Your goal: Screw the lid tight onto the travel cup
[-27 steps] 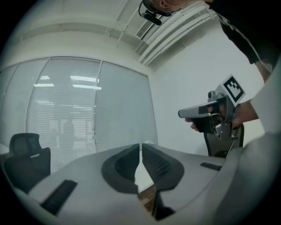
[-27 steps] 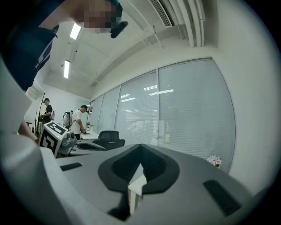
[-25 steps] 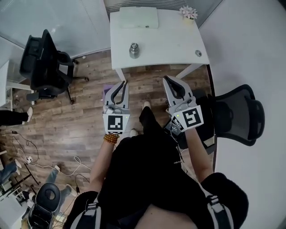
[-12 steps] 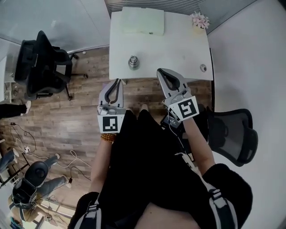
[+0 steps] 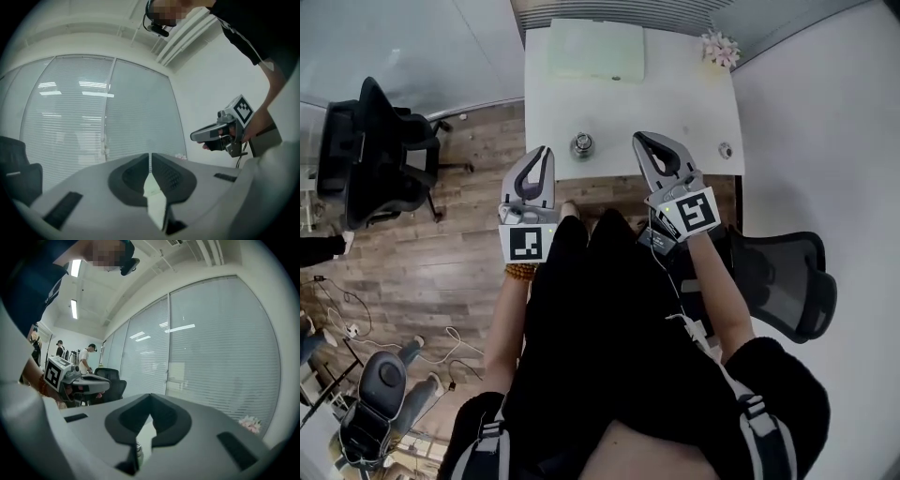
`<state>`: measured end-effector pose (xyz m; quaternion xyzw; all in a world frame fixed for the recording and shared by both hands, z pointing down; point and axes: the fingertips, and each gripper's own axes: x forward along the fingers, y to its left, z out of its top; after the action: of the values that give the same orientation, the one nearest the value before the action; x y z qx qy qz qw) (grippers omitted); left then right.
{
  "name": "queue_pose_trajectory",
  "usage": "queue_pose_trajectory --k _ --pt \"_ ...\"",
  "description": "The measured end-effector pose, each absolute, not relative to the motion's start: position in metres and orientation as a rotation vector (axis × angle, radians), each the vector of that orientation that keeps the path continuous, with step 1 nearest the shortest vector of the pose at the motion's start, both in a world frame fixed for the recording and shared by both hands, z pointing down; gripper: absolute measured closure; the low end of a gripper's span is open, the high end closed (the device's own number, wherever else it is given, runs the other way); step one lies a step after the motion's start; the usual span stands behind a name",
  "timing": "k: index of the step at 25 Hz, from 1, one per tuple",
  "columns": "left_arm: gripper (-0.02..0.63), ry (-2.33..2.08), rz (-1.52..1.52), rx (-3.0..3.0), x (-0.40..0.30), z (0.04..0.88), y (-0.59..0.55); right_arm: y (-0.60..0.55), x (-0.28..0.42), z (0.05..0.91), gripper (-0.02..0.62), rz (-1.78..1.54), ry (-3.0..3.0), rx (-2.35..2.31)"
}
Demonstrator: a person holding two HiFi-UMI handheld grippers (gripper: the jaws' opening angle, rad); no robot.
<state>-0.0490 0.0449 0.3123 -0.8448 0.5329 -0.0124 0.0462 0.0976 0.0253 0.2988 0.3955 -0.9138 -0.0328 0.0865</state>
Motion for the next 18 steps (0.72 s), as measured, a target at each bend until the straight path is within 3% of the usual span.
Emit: queue_pose_trajectory --k 11,13,15,18 --pt "0.585 1.504 -0.151 -2.64 -0.059 0.363 -0.003 -0.026 0.079 0.346 0.595 -0.015 -2.66 1.14" --pt "0.539 1.432 -0.156 -2.647 -0.053 0.371 -0.004 -0.029 0.082 0.354 0.595 0.011 -2.656 1.153" --pt "0.445 1.346 -0.188 -2.663 -0.045 0.384 -0.003 -0.032 0.084 0.361 0.595 0.032 -2.653 1.158" --pt "0.388 1.29 -0.232 -2.721 -0.036 0.415 -0.002 -0.034 0.086 0.37 0.595 0.047 -2.649 1.146"
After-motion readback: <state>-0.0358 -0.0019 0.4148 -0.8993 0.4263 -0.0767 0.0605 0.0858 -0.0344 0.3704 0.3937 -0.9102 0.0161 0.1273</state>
